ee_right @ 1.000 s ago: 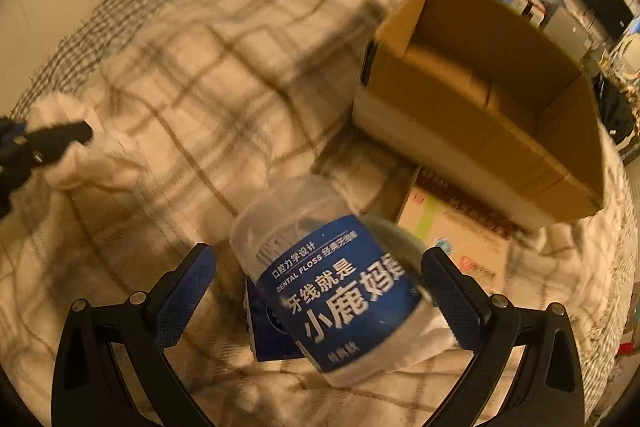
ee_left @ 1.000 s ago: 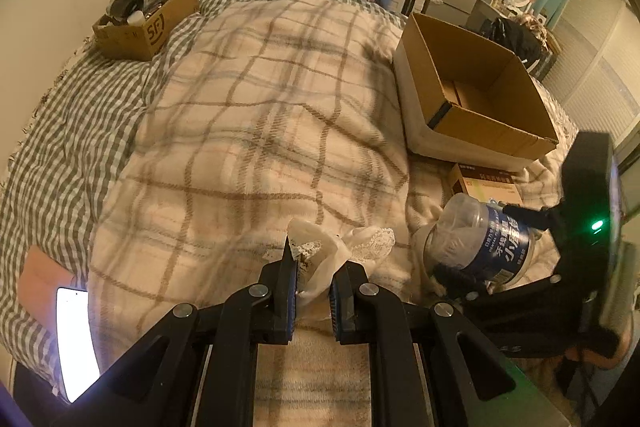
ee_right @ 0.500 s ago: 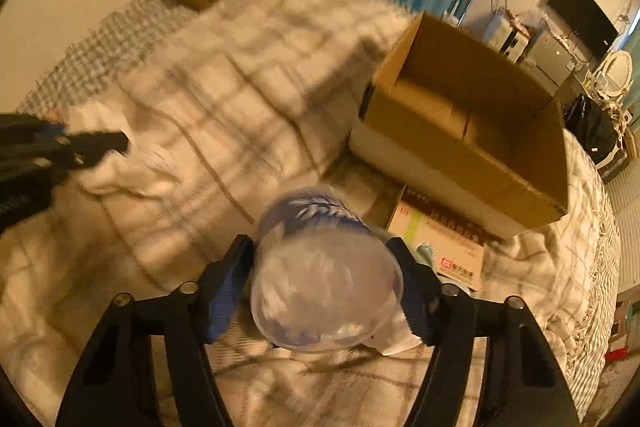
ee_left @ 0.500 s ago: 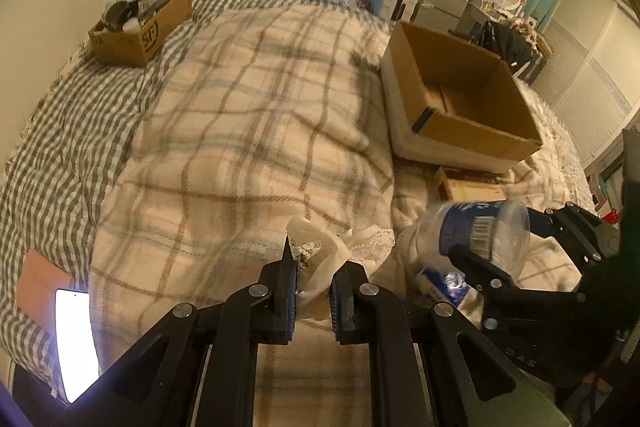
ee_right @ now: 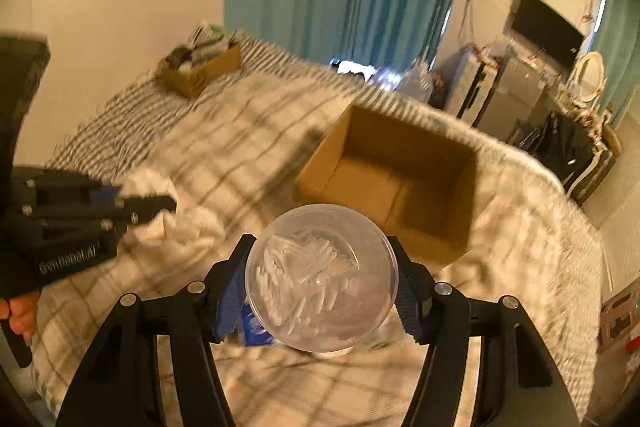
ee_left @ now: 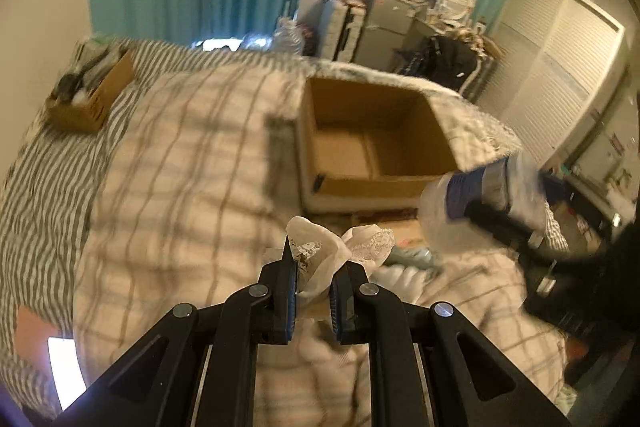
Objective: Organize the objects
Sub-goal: 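Carry the cloth and floss cup over the cardboard box and open both tools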
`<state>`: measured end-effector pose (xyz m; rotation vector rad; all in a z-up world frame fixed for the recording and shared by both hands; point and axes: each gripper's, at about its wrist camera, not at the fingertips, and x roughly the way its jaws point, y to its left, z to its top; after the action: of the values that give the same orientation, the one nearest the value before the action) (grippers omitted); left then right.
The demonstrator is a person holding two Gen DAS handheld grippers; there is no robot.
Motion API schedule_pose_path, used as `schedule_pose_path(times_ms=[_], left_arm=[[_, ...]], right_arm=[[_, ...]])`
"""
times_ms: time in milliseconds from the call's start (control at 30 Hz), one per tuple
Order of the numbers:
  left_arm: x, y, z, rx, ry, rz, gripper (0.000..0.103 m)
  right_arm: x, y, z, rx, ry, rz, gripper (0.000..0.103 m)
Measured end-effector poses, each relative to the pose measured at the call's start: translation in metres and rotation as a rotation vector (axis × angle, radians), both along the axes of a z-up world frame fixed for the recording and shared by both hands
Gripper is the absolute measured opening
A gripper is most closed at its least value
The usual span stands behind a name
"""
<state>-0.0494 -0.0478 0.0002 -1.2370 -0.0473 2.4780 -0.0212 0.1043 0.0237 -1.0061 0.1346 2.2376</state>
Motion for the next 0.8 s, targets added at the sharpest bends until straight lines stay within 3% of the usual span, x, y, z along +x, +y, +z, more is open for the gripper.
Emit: schedule_pose_path(times_ms=[200, 400, 600, 800], left_arm=[[-0.034, 0.041, 0.028, -0.017, 0.060, -0.072, 0.013], [-0.087, 0.076, 0.038, -0.015, 0.080, -0.116, 0.013], [-0.147, 0.112, 0.019, -0.027, 0.060, -0.139, 0.013], [-0.186, 0.140, -0.020, -0.088, 0.042, -0.144, 0.013]], right_arm=[[0.012, 0.049, 0.050, 0.060, 0.060, -0.050, 0.063], [0.004, 0.108, 0.063, 0.054, 0.093, -0.095, 0.063], [-0.013, 0.177, 0.046, 0.005, 0.106, -0.137, 0.063], [-0.026, 0.234, -0.004, -0.071, 0.067, -0.200, 0.062]])
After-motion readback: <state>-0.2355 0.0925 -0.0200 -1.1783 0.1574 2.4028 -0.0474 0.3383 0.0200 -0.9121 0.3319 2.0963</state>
